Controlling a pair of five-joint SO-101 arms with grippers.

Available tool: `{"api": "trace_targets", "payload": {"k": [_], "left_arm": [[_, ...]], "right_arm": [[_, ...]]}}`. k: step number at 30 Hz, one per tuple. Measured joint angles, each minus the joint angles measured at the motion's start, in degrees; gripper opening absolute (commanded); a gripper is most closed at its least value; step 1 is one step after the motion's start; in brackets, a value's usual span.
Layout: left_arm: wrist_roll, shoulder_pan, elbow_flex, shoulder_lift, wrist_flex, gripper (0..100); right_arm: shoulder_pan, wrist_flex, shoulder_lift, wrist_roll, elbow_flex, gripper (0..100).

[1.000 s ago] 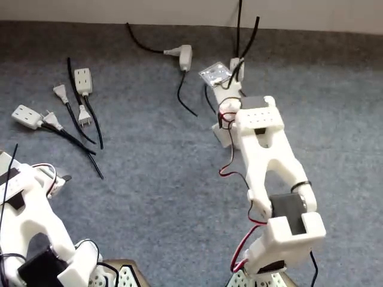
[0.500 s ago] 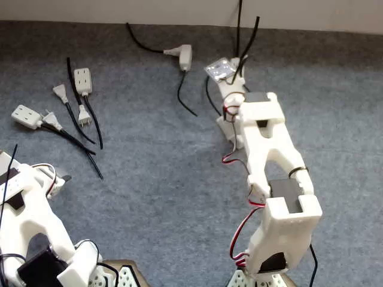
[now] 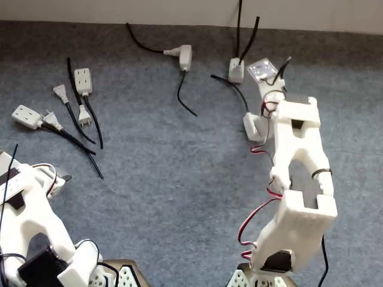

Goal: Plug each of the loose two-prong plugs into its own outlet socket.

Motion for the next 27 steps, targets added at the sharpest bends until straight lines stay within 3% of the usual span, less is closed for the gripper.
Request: {"api": "trace_targets", "payload": {"k": [10,19,27], "left_arm": [[0.00,0.00,0.00,0.00,0.00,31],[0.00,0.00,0.00,0.00,0.00,31],[0.00,0.00,0.00,0.00,0.00,31]], "right_arm": [[-2.55,-0.09,0.79,-0.09,-1.05,27.2],[-4.84,1.58,0.09,-11.16,-6.68,27.2],[-8.53,1.32,6.15,-12.40,-7.56,27.2]]}}
